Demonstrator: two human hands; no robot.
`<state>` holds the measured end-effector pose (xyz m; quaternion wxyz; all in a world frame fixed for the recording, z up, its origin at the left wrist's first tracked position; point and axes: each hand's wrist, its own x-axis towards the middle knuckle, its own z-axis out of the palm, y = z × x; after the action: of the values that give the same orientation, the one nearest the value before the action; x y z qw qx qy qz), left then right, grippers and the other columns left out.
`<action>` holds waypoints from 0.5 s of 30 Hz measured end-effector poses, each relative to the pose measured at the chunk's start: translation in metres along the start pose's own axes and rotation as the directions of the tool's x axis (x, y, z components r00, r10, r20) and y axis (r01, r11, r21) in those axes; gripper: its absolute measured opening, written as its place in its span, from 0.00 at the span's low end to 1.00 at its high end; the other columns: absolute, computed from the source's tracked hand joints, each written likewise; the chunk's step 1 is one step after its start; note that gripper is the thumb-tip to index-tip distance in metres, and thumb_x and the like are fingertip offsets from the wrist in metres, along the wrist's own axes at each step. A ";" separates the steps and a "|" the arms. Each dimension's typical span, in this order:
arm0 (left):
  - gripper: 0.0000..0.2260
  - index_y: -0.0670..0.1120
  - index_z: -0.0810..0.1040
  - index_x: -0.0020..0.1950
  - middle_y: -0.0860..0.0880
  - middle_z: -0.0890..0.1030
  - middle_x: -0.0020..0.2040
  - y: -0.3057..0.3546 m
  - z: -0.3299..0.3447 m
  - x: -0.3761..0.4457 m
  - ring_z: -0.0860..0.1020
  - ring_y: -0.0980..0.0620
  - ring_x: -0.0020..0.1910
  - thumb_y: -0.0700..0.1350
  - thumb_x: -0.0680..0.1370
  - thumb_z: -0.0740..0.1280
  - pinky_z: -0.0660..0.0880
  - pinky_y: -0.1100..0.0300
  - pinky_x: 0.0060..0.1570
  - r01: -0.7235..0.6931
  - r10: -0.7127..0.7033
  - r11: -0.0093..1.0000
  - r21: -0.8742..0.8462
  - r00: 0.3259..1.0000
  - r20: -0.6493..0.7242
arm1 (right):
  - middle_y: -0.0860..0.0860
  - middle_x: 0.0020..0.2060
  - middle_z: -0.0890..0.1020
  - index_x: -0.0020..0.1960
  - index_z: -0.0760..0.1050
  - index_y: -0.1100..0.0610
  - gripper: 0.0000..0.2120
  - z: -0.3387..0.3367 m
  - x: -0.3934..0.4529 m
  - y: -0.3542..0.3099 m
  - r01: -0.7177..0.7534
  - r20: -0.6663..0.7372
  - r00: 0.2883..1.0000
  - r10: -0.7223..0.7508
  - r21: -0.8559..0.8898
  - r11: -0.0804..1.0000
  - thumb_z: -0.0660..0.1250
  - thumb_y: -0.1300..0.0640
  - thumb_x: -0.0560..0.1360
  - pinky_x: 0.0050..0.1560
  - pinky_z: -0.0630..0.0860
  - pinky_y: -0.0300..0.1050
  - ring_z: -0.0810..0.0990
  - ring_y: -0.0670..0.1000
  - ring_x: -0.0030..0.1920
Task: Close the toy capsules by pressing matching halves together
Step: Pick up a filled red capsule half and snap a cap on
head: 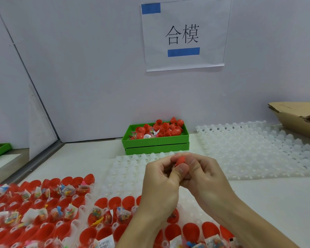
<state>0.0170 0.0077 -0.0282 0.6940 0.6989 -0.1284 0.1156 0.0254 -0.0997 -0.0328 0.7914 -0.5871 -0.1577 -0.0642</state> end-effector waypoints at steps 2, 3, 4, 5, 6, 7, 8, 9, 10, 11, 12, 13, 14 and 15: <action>0.06 0.50 0.85 0.50 0.49 0.87 0.45 0.002 0.000 0.001 0.85 0.49 0.49 0.42 0.77 0.69 0.82 0.50 0.53 -0.022 0.022 1.000 -0.016 1.000 0.018 | 0.61 0.42 0.85 0.46 0.84 0.60 0.15 -0.001 0.001 -0.002 -0.001 0.015 1.000 0.001 0.038 0.999 0.60 0.56 0.77 0.43 0.82 0.48 0.86 0.61 0.46; 0.05 0.50 0.85 0.50 0.48 0.86 0.46 0.001 -0.002 0.002 0.85 0.48 0.49 0.46 0.75 0.70 0.82 0.50 0.53 -0.025 0.026 0.999 -0.035 0.999 0.032 | 0.60 0.42 0.85 0.45 0.84 0.59 0.15 -0.003 0.002 -0.004 -0.009 0.038 0.999 0.006 0.062 0.998 0.61 0.54 0.76 0.43 0.82 0.47 0.86 0.61 0.46; 0.07 0.50 0.85 0.50 0.47 0.86 0.46 0.001 -0.004 0.003 0.84 0.47 0.50 0.48 0.74 0.72 0.81 0.49 0.53 -0.017 0.020 0.998 -0.064 0.999 0.050 | 0.60 0.44 0.86 0.46 0.85 0.59 0.15 -0.004 0.003 -0.006 -0.024 0.070 0.997 0.018 0.083 0.996 0.62 0.52 0.76 0.44 0.81 0.47 0.85 0.61 0.47; 0.09 0.49 0.85 0.51 0.45 0.86 0.48 0.001 -0.006 0.004 0.84 0.45 0.51 0.50 0.74 0.72 0.81 0.48 0.54 -0.002 0.009 0.996 -0.093 0.997 0.076 | 0.61 0.46 0.85 0.47 0.85 0.59 0.16 -0.006 0.003 -0.009 -0.046 0.107 0.994 0.035 0.104 0.994 0.63 0.49 0.76 0.45 0.81 0.47 0.85 0.61 0.49; 0.13 0.47 0.84 0.54 0.44 0.86 0.49 0.001 -0.008 0.005 0.84 0.45 0.52 0.51 0.73 0.71 0.80 0.47 0.55 0.019 -0.005 0.992 -0.123 0.994 0.113 | 0.62 0.47 0.85 0.49 0.84 0.59 0.17 -0.007 0.004 -0.011 -0.073 0.140 0.989 0.055 0.124 0.990 0.65 0.47 0.75 0.46 0.81 0.47 0.85 0.61 0.50; 0.16 0.47 0.83 0.57 0.45 0.85 0.51 0.001 -0.009 0.005 0.83 0.45 0.54 0.53 0.72 0.71 0.80 0.48 0.57 0.041 -0.020 0.989 -0.143 0.989 0.146 | 0.62 0.47 0.85 0.49 0.84 0.59 0.18 -0.008 0.004 -0.013 -0.102 0.164 0.983 0.077 0.151 0.983 0.66 0.46 0.74 0.46 0.81 0.47 0.85 0.60 0.50; 0.19 0.49 0.80 0.61 0.47 0.85 0.53 0.001 -0.009 0.004 0.83 0.47 0.56 0.54 0.72 0.71 0.79 0.49 0.58 0.056 -0.030 0.987 -0.150 0.985 0.169 | 0.62 0.47 0.85 0.49 0.84 0.60 0.17 -0.010 0.005 -0.014 -0.123 0.174 0.980 0.092 0.177 0.976 0.66 0.46 0.74 0.46 0.82 0.46 0.85 0.60 0.49; 0.20 0.53 0.77 0.64 0.51 0.84 0.55 0.000 -0.008 0.004 0.82 0.51 0.58 0.55 0.73 0.70 0.79 0.53 0.58 0.047 -0.025 0.991 -0.123 0.985 0.169 | 0.61 0.46 0.85 0.49 0.85 0.59 0.16 -0.011 0.005 -0.014 -0.134 0.167 0.981 0.102 0.187 0.973 0.67 0.47 0.75 0.45 0.82 0.46 0.85 0.59 0.48; 0.19 0.57 0.76 0.65 0.56 0.83 0.57 -0.001 -0.009 0.003 0.81 0.54 0.59 0.54 0.74 0.70 0.79 0.57 0.57 -0.004 0.011 0.999 -0.050 0.989 0.148 | 0.59 0.44 0.86 0.49 0.85 0.58 0.16 -0.012 0.006 -0.014 -0.136 0.146 0.983 0.111 0.173 0.975 0.67 0.47 0.74 0.44 0.82 0.45 0.86 0.58 0.47; 0.16 0.60 0.75 0.64 0.60 0.81 0.58 -0.002 -0.009 0.004 0.79 0.58 0.60 0.52 0.76 0.70 0.79 0.61 0.54 -0.082 0.074 0.995 0.060 0.990 0.122 | 0.57 0.43 0.86 0.48 0.85 0.57 0.17 -0.014 0.007 -0.014 -0.137 0.117 0.986 0.121 0.144 0.980 0.68 0.46 0.71 0.45 0.82 0.46 0.86 0.58 0.46; 0.15 0.61 0.76 0.62 0.62 0.80 0.57 -0.003 -0.009 0.004 0.77 0.61 0.61 0.48 0.78 0.70 0.78 0.65 0.52 -0.155 0.138 0.973 0.171 0.984 0.109 | 0.56 0.41 0.85 0.47 0.85 0.56 0.18 -0.015 0.008 -0.014 -0.143 0.088 0.987 0.133 0.110 0.984 0.68 0.44 0.69 0.46 0.82 0.48 0.86 0.57 0.45; 0.14 0.61 0.77 0.60 0.64 0.79 0.57 -0.004 -0.010 0.004 0.76 0.62 0.60 0.44 0.78 0.70 0.78 0.67 0.50 -0.221 0.199 0.936 0.274 0.974 0.107 | 0.56 0.40 0.84 0.46 0.85 0.56 0.19 -0.016 0.009 -0.014 -0.156 0.063 0.987 0.151 0.083 0.984 0.69 0.42 0.67 0.45 0.82 0.48 0.85 0.57 0.42; 0.15 0.61 0.78 0.58 0.64 0.79 0.56 -0.005 -0.010 0.005 0.76 0.62 0.60 0.41 0.78 0.70 0.77 0.69 0.49 -0.258 0.237 0.901 0.348 0.966 0.102 | 0.57 0.39 0.84 0.44 0.85 0.57 0.20 -0.017 0.009 -0.014 -0.177 0.048 0.984 0.174 0.073 0.981 0.69 0.41 0.67 0.43 0.82 0.46 0.85 0.56 0.40; 0.15 0.60 0.79 0.56 0.64 0.79 0.54 -0.005 -0.011 0.006 0.76 0.62 0.59 0.40 0.78 0.70 0.76 0.70 0.49 -0.266 0.252 0.885 0.381 0.964 0.088 | 0.57 0.39 0.84 0.43 0.85 0.58 0.20 -0.018 0.009 -0.014 -0.206 0.039 0.978 0.203 0.094 0.974 0.68 0.41 0.68 0.41 0.82 0.45 0.85 0.55 0.39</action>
<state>0.0247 0.0189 -0.0308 0.5171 0.8014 -0.2072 0.2177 0.0333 -0.1202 -0.0215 0.8192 -0.5617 -0.1109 0.0342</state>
